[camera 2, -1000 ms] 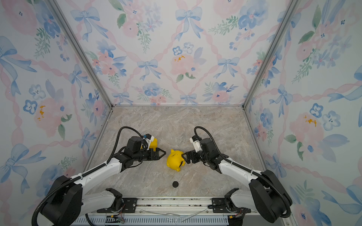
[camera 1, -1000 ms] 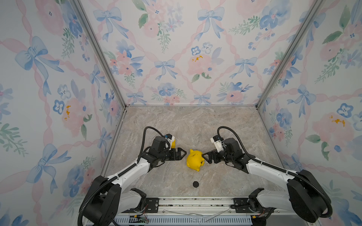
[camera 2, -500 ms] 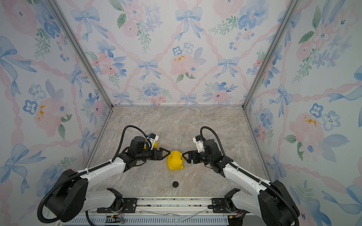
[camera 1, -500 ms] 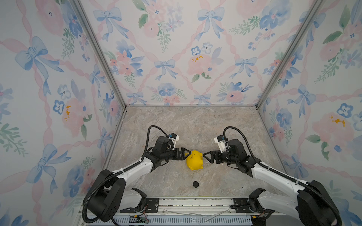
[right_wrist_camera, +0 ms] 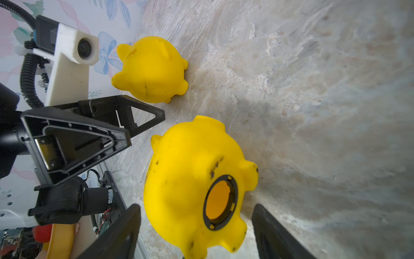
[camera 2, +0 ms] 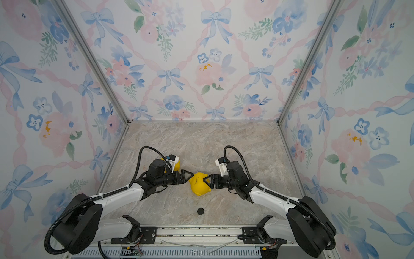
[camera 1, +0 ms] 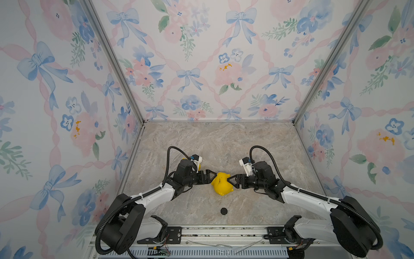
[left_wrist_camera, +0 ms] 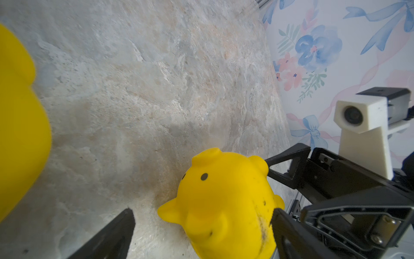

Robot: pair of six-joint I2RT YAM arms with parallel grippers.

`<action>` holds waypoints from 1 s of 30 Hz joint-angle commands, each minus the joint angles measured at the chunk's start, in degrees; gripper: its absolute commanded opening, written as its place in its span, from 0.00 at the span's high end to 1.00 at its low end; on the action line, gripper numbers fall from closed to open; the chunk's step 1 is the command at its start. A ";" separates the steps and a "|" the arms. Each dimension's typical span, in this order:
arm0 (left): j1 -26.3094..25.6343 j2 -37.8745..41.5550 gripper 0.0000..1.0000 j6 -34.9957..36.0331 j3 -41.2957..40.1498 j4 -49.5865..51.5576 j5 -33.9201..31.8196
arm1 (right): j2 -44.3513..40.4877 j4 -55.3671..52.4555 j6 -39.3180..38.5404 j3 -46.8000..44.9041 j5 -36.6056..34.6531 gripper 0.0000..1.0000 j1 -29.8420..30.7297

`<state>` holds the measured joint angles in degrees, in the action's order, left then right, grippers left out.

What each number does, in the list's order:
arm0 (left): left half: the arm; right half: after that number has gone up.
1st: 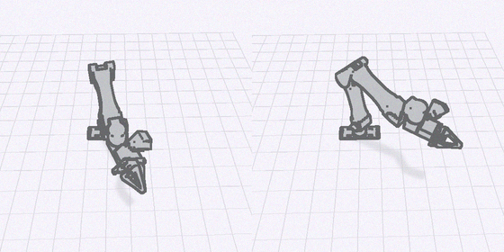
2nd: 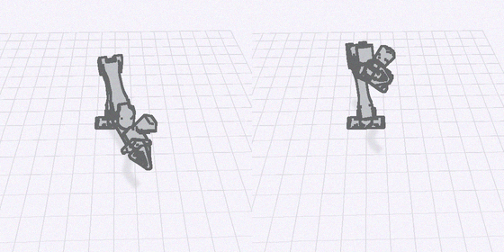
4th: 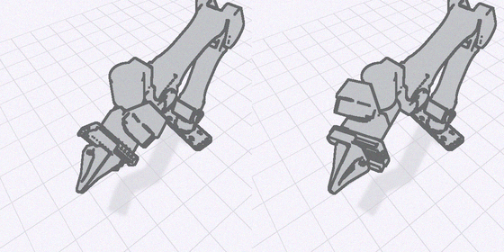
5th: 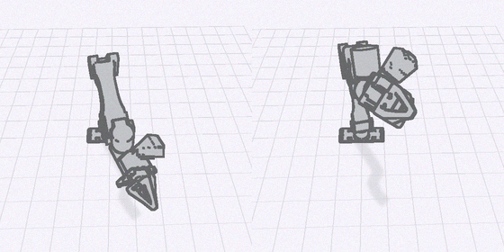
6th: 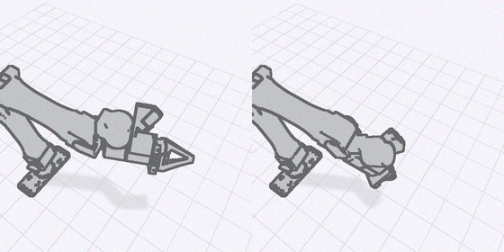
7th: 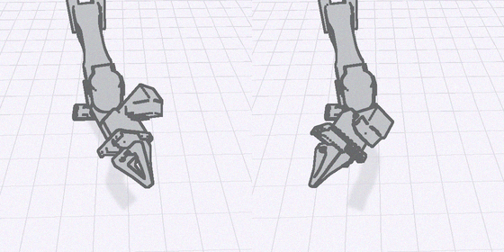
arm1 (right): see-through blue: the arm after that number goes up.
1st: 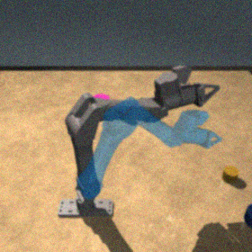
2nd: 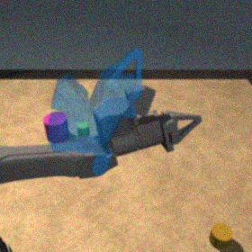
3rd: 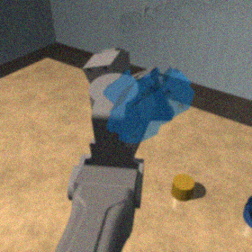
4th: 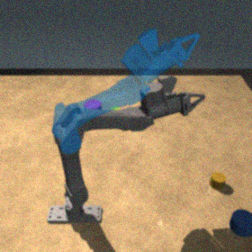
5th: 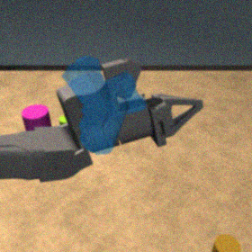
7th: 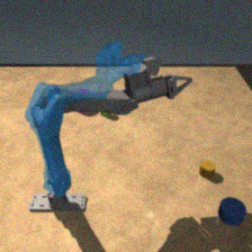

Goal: Open piggy banks
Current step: Adjust the piggy bank at the center of the board, then pick up the piggy bank from the center of the board.

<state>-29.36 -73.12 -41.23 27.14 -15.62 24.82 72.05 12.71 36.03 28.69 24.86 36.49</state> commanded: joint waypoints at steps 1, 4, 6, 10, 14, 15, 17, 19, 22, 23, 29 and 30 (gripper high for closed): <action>-0.43 0.79 0.02 -0.57 -0.86 -2.04 0.19 | 1.57 1.52 0.17 0.23 2.16 0.21 0.34; -0.65 0.53 0.03 -0.68 -0.99 -2.05 0.60 | 2.27 2.23 0.17 -0.13 2.21 0.23 0.36; -0.95 0.82 0.03 -0.84 -1.41 -2.20 0.19 | 3.17 2.99 0.15 -0.29 2.39 0.24 0.27; -1.30 1.40 0.02 -1.12 -1.72 -2.31 -0.12 | 4.41 7.74 1.53 -0.94 3.90 0.24 0.50; -1.41 1.16 0.02 -0.96 -1.67 -2.35 -0.30 | 4.09 8.09 1.11 -0.06 4.20 0.18 1.30; -1.44 1.06 0.02 -0.97 -1.71 -2.43 -0.30 | 4.06 7.96 1.10 0.09 4.13 0.16 1.38; -1.44 0.80 0.02 -0.92 -1.70 -2.40 -0.38 | 4.22 7.01 0.70 0.50 3.73 0.12 1.39; -1.47 0.94 0.02 -1.00 -1.83 -2.40 -0.56 | 4.70 6.38 0.22 0.78 3.23 0.11 1.39; -1.44 1.64 0.02 -0.97 -2.03 -2.40 -1.04 | 5.93 6.68 0.27 0.81 3.36 0.10 1.54; -1.40 1.73 0.02 -0.91 -2.12 -2.40 -1.09 | 6.31 6.90 0.23 0.89 3.39 0.10 1.57; -1.40 1.54 0.02 -0.70 -2.09 -2.40 -1.09 | 8.27 5.48 0.17 2.68 2.13 0.08 2.62; -1.33 1.46 0.02 -0.71 -2.25 -2.40 -1.17 | 8.43 5.47 0.15 2.61 1.80 0.08 2.59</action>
<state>-30.44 -72.34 -41.89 25.89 -17.10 24.21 80.01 18.70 36.88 29.78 27.70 38.41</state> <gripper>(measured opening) 0.978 0.917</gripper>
